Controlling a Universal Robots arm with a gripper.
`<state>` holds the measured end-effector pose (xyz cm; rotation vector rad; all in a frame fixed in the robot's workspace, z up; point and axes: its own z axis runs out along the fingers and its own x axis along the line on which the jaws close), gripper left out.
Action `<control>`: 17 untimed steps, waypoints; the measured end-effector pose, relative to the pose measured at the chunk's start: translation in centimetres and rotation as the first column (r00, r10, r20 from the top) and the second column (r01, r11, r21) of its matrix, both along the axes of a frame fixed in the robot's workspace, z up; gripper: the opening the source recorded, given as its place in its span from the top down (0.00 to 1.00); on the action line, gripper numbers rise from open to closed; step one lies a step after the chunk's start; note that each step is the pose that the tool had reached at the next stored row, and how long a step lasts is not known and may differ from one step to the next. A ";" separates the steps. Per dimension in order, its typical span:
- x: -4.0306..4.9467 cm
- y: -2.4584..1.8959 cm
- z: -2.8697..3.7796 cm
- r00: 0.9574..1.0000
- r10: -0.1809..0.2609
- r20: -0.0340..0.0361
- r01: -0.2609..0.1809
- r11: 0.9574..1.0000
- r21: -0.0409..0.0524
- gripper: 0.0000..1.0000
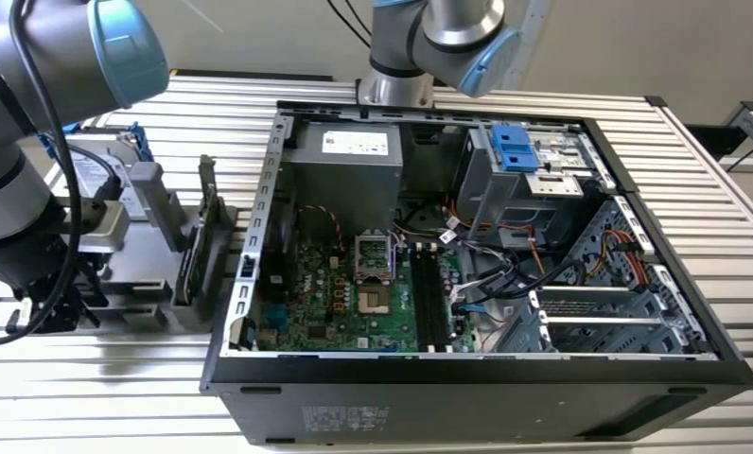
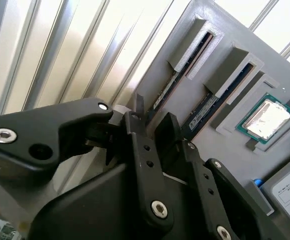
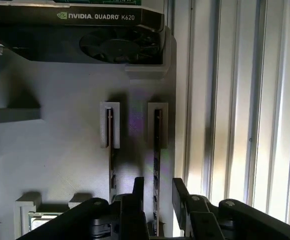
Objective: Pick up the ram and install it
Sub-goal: 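Pick up the ram and move it above insertion slot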
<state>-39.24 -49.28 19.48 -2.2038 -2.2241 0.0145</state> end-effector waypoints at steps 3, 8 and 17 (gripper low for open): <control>0.00 0.00 -0.01 1.000 0.000 0.000 0.000 1.000 0.000 1.00; 0.00 -0.01 -0.01 1.000 0.000 0.000 0.000 1.000 0.000 1.00; 0.00 -0.03 -0.04 1.000 0.000 0.000 0.000 1.000 0.000 1.00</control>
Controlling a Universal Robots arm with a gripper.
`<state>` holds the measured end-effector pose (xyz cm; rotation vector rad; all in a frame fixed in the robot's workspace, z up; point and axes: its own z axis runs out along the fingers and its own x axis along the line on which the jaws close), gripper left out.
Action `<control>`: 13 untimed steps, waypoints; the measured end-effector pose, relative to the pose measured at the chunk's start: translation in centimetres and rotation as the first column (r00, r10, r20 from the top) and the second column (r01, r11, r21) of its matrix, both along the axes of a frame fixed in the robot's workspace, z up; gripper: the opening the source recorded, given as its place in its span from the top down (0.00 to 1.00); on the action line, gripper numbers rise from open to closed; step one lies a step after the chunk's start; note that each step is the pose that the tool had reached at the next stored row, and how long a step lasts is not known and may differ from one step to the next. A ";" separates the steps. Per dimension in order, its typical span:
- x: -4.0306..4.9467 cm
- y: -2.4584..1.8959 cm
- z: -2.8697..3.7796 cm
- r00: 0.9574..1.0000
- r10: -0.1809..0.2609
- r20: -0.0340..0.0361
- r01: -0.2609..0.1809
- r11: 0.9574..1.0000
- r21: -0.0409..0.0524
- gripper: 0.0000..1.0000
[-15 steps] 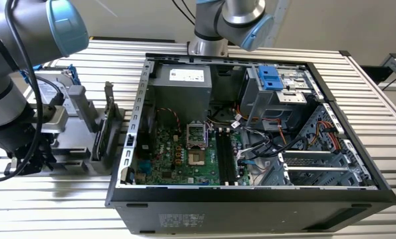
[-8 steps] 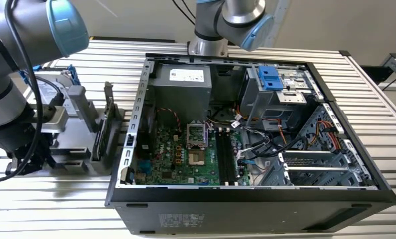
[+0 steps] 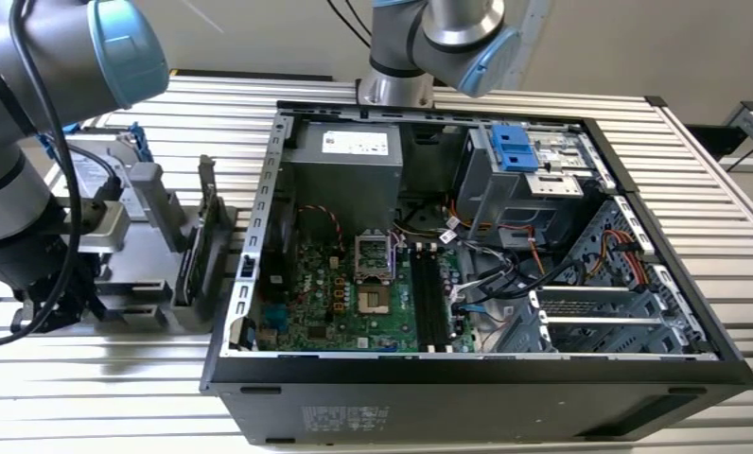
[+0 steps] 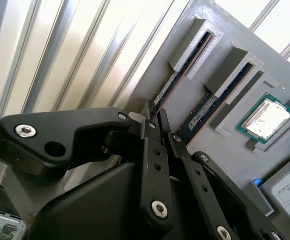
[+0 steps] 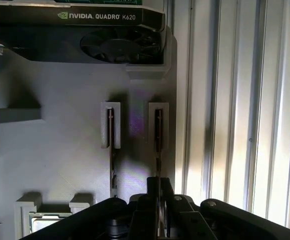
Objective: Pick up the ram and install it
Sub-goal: 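Pick up the ram and move it above insertion slot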
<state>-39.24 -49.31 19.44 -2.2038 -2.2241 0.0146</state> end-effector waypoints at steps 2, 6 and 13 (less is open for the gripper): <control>0.00 0.00 0.00 1.000 0.000 0.000 0.000 1.000 0.000 1.00; 0.00 -0.01 0.10 1.000 0.000 0.000 0.000 1.000 0.000 1.00; 0.00 0.00 0.45 1.000 0.000 0.000 0.000 1.000 0.001 1.00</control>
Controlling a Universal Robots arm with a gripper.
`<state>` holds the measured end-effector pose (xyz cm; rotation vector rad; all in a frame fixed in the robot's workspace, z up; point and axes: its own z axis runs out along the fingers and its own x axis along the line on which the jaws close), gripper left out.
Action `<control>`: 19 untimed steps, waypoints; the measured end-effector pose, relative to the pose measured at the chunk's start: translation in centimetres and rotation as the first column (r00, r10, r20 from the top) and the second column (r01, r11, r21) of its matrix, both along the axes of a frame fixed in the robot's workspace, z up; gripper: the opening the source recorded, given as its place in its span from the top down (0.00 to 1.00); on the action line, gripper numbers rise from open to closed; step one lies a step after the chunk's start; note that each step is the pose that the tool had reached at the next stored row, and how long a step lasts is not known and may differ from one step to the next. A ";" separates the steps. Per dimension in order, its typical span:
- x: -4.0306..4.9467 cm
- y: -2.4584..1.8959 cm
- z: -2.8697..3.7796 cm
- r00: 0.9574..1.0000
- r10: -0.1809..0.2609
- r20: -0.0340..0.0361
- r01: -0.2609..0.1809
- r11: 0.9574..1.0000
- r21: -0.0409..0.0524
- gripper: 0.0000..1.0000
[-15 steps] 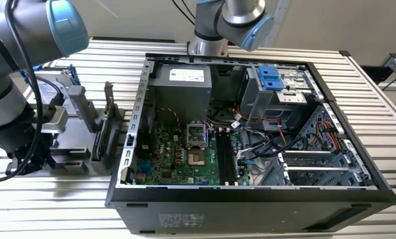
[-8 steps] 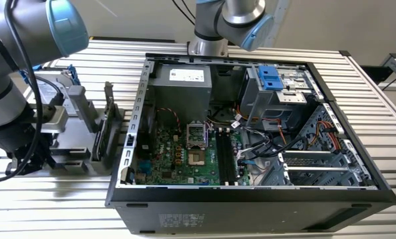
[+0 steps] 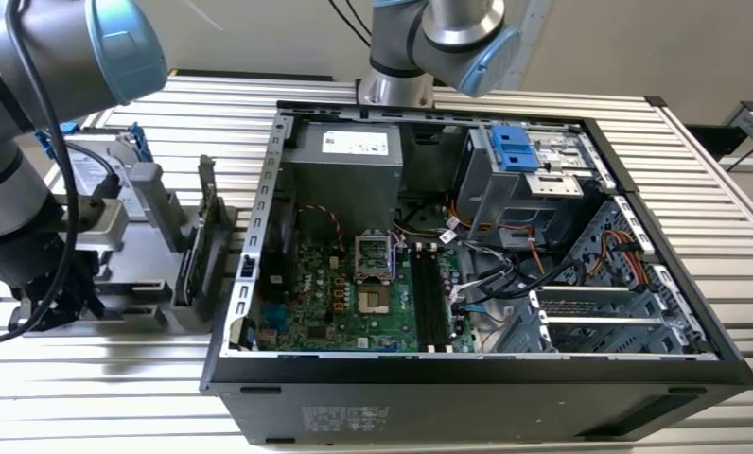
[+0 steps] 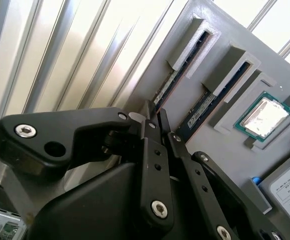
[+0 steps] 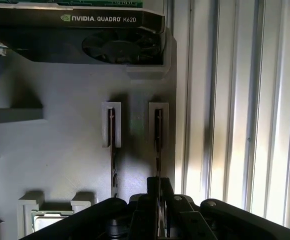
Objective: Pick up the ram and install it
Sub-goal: 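Pick up the ram and move it above insertion slot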
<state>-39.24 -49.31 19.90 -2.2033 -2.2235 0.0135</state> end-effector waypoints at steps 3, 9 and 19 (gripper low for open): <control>0.00 0.00 0.34 1.000 0.000 0.000 0.000 1.000 0.000 1.00; 0.00 0.00 0.85 1.000 0.000 0.000 0.000 1.000 0.000 1.00; 0.00 0.00 1.47 1.000 0.000 0.000 0.000 1.000 0.000 1.00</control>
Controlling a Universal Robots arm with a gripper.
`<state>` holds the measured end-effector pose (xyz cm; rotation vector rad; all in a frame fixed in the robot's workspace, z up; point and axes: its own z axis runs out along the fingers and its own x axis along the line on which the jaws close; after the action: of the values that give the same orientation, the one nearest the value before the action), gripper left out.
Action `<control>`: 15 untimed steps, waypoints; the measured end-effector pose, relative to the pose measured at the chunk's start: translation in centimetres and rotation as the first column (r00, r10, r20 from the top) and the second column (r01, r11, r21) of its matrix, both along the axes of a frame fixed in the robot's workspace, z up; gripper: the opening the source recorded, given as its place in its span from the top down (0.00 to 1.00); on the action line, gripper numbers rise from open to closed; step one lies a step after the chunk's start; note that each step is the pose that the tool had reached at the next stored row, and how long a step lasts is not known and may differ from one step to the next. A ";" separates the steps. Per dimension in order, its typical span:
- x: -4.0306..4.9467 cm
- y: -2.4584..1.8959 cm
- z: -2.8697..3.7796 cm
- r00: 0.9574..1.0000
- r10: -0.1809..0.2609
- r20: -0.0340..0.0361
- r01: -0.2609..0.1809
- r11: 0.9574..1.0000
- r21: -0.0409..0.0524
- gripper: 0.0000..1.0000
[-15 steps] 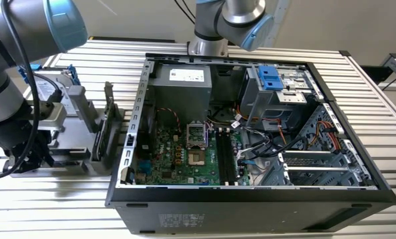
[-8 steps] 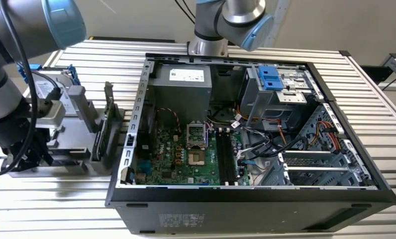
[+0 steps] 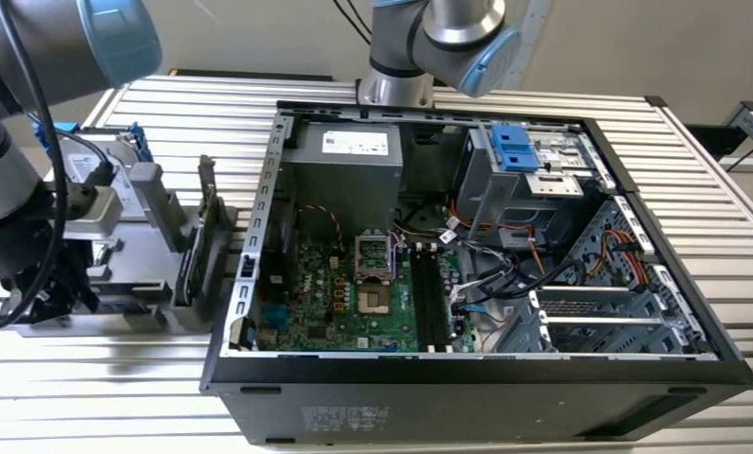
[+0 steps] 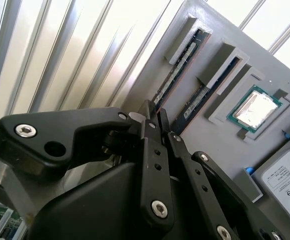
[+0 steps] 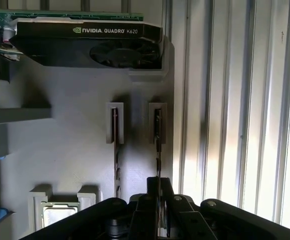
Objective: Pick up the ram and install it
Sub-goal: 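Pick up the ram and move it above insertion slot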
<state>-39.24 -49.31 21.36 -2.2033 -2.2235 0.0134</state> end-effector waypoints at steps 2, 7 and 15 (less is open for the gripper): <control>0.00 0.00 0.14 1.000 0.000 0.000 0.000 1.000 0.000 1.00; 0.00 0.00 0.59 1.000 0.000 0.000 0.000 1.000 0.000 1.00; 0.00 0.00 1.10 1.000 -0.001 0.000 0.001 1.000 0.000 1.00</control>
<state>-39.24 -49.31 22.46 -2.2043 -2.2225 0.0132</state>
